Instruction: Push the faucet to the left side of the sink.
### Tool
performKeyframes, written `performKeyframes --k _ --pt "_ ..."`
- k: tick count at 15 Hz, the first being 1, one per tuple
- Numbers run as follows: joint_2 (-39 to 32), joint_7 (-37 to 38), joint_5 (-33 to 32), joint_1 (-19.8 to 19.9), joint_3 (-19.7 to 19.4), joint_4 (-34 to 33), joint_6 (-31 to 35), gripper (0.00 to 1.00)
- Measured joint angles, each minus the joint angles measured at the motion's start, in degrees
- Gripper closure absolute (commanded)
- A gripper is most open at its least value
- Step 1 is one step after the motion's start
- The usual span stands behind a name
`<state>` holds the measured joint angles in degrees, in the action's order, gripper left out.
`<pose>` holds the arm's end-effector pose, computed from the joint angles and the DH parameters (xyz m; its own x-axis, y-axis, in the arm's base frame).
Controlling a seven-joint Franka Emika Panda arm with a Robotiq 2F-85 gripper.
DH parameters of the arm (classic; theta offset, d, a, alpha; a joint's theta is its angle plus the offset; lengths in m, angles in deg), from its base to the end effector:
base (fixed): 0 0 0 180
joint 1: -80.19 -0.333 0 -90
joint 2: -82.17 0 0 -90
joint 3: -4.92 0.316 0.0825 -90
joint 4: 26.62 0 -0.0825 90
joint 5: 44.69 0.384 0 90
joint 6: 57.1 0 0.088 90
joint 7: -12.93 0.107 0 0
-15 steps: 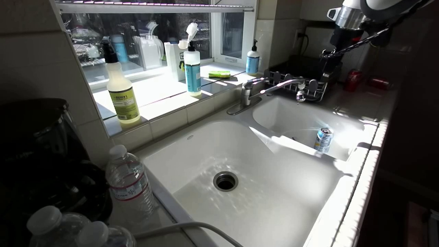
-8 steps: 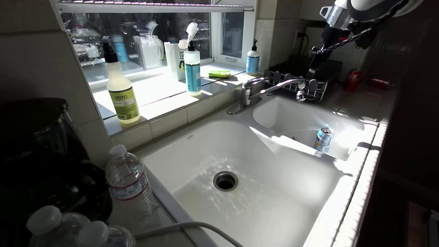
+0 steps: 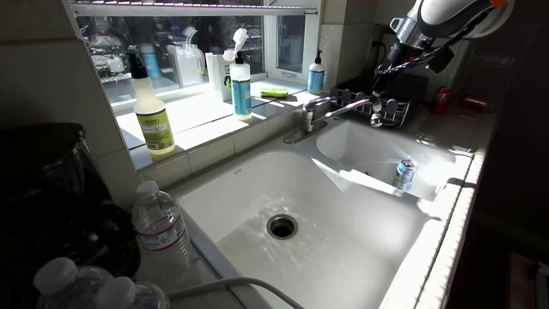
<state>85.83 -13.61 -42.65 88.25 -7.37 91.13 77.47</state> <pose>0.5306 -0.1985 0.5019 0.9381 0.1001 0.3317 0.0654 -0.9913 0.1142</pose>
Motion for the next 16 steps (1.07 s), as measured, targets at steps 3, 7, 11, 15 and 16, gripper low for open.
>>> performKeyframes --k 3,7,11,15,16 --pt "-1.0 -1.3 3.0 -0.1 0.5 0.3 3.6 0.0" --pt "-1.6 -1.6 4.6 -0.1 1.2 0.8 4.6 0.0" --pt "-1.8 -1.6 6.6 -0.1 1.7 0.9 4.6 0.0" --pt "-1.9 -0.8 7.4 -0.1 2.2 1.3 4.3 0.0" --pt "-1.9 -0.5 7.4 -0.1 2.3 1.4 4.1 0.0"
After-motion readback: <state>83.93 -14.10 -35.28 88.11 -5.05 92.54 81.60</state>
